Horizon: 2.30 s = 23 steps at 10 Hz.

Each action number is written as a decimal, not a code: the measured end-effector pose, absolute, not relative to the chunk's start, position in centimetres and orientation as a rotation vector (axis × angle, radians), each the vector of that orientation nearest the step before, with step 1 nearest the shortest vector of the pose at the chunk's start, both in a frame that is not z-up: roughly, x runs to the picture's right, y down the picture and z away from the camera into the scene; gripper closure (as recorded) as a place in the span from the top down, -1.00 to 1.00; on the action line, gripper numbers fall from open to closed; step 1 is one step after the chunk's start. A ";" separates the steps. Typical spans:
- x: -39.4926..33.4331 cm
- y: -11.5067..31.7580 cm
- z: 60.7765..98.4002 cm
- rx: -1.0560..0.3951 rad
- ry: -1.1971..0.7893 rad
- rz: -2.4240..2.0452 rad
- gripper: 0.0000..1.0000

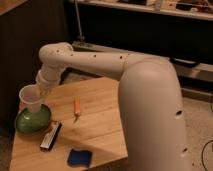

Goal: Place the ceramic cup in the ceramic bowl

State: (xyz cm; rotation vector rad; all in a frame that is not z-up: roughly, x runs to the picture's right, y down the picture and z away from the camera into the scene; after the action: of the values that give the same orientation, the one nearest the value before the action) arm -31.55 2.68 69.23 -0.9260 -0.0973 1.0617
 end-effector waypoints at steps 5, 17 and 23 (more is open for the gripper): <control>-32.5 4.3 73.3 -0.873 -0.019 1.029 -1.00; -35.7 9.1 79.9 -0.853 0.102 0.953 0.08; -37.6 11.3 77.8 -0.906 0.162 0.855 0.60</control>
State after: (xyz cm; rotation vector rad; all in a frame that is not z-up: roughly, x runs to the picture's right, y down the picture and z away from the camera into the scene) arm -37.65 11.32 77.79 -0.9057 0.1620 0.8554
